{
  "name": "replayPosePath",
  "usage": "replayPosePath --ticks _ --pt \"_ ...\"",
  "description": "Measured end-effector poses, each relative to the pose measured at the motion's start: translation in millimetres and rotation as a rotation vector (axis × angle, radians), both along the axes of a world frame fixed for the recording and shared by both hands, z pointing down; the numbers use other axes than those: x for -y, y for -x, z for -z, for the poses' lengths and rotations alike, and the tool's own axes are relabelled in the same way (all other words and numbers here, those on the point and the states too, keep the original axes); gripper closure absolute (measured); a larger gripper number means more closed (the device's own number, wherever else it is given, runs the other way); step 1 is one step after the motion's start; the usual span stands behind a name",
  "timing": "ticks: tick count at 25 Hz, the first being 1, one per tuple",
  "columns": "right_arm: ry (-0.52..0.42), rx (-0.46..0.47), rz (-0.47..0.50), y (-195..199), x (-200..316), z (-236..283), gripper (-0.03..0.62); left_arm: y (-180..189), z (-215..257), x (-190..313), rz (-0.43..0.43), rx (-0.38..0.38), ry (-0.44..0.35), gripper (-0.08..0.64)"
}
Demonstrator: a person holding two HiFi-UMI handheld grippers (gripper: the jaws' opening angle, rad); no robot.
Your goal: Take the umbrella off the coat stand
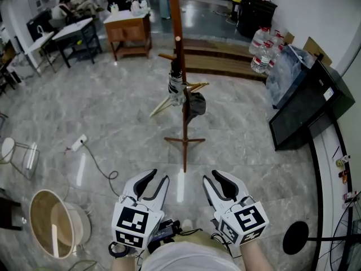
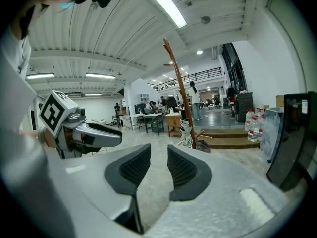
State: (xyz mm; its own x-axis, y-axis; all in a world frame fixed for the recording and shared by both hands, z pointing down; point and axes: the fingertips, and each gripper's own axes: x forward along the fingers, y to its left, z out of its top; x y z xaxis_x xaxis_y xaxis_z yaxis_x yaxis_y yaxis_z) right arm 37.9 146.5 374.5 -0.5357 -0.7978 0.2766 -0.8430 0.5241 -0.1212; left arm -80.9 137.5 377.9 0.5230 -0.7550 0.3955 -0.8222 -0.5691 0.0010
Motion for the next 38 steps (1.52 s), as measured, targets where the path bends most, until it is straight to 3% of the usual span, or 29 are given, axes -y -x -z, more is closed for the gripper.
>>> replayPosePath --ticks 20,38 --pt "-0.026 0.015 0.036 -22.0 5.5 -6.4 0.489 -14.7 0.2 2.9 0.054 0.010 -0.041 0.439" --pt "-0.025 -0.015 -0.029 -6.0 108.9 -5.6 0.489 -4.3 -3.7 114.1 -0.034 0.033 -0.036 0.439"
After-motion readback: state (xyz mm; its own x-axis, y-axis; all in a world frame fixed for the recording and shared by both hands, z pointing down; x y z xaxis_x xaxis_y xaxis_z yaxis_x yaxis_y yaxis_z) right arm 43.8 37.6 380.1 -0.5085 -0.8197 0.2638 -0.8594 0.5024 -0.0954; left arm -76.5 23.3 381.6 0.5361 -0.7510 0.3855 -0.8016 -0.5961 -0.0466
